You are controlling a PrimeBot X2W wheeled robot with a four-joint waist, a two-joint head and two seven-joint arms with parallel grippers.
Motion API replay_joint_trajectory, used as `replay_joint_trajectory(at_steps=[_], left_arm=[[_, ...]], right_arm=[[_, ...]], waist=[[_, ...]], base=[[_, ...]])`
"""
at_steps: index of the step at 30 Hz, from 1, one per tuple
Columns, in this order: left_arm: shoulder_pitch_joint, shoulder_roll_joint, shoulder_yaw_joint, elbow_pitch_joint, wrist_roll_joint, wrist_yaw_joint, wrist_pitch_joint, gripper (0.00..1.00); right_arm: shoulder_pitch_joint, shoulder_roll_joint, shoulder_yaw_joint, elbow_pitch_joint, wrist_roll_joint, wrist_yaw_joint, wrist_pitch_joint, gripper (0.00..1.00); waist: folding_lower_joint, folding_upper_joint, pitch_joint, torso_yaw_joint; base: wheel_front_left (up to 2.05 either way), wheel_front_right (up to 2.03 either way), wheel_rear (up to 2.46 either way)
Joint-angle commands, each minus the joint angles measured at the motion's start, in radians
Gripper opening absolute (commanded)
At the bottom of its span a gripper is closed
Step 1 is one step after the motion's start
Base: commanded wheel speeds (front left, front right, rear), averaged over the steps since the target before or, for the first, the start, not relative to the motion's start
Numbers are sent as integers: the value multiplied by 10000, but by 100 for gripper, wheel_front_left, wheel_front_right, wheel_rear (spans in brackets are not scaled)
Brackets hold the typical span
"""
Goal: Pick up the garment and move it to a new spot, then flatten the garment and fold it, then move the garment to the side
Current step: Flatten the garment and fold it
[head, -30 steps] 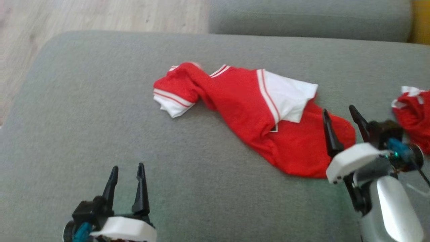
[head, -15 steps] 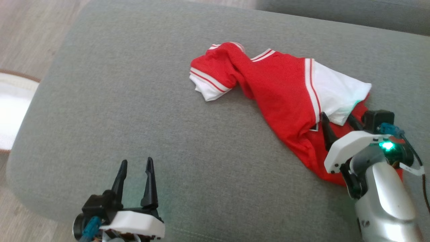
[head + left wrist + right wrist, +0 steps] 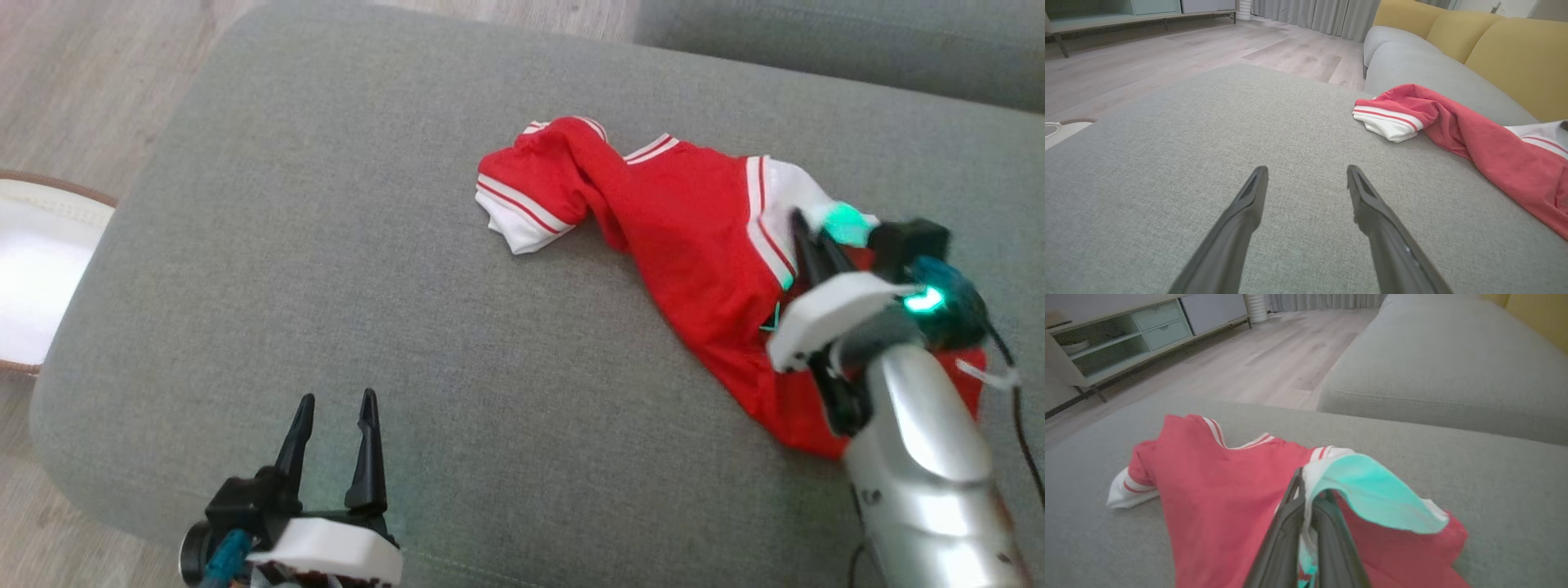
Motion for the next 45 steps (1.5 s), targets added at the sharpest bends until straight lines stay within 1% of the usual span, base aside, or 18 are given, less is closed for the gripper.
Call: replay_joint_trajectory(at_steps=[1, 3, 6, 9, 12, 13, 16, 17, 18, 19, 23, 27, 32, 34, 37, 45], left_arm=[[-159, 60, 399, -217, 91, -22, -123, 100], [-136, 57, 343, -198, 98, -33, -108, 100], [-99, 63, 287, -200, 89, -44, -77, 100], [-64, 84, 284, -242, 66, -25, -63, 100], [-47, 96, 307, -275, 38, -9, -62, 100], [-47, 96, 307, -275, 38, -9, -62, 100], [-42, 74, 326, -294, 23, 8, -68, 100], [-41, 63, 333, -297, 21, 14, -70, 100], [-35, 52, 344, -297, 17, 22, -73, 100], [-25, 45, 362, -292, 14, 28, -76, 100], [5, 18, 437, -275, 2, 41, -87, 100], [-24, 11, 441, -263, 41, 26, -94, 100], [-107, 48, 432, -224, 77, -7, -96, 100], [-134, 72, 433, -241, 88, -6, -89, 100], [-212, 108, 381, -231, 126, -16, -33, 100], [-423, 170, 290, -147, 154, -33, 137, 100]], right_arm=[[-575, 26, 665, -432, 194, -7, -181, 0], [-664, 26, 1405, -598, 466, -7, -221, 0], [-690, 26, 2921, -953, 917, -7, -55, 0], [-616, 26, 4646, -1276, 1141, -7, 388, 0], [-486, 26, 6255, -1360, 1053, -7, 962, 0], [-486, 26, 6255, -1360, 1053, -7, 962, 0], [-409, 26, 7447, -1277, 762, -7, 1257, 0], [-392, 26, 7745, -1220, 628, -7, 1284, 25], [-362, 26, 7989, -1163, 509, -7, 1289, 48], [-323, 26, 8188, -1134, 412, -7, 1267, 100], [-200, 26, 8755, -1066, 201, -7, 1101, 100], [-133, 26, 8611, -1368, 89, -7, 716, 100], [200, 26, 7864, -1915, 78, -7, 418, 100], [407, 26, 7359, -2188, -17, -7, 285, 100], [857, 26, 6343, -2643, -176, -7, 30, 100], [2557, 26, 3648, -3897, -342, -7, -362, 100]], waist=[[0, 0, -115, 44], [0, 0, -230, 111], [0, 0, -361, 239], [0, 0, -404, 363], [0, 0, -373, 464], [0, 0, -373, 464], [0, 0, -325, 517], [0, 0, -314, 524], [0, 0, -303, 519], [0, 0, -295, 499], [0, 0, -292, 313], [0, 0, -360, -89], [0, 0, -497, -552], [0, 0, -556, -756], [0, 0, -701, -1031], [0, 0, -1189, -1900]], base=[[0, 0, 0], [0, 0, 0], [0, 0, 0], [0, 0, 0], [0, 0, 0], [0, 0, 0], [0, 0, 0], [0, 0, 0], [0, 0, 0], [0, 0, 0], [0, 0, 0], [0, 0, 0], [0, 0, 0], [0, 0, 0], [0, 0, 0], [0, 0, 0]])
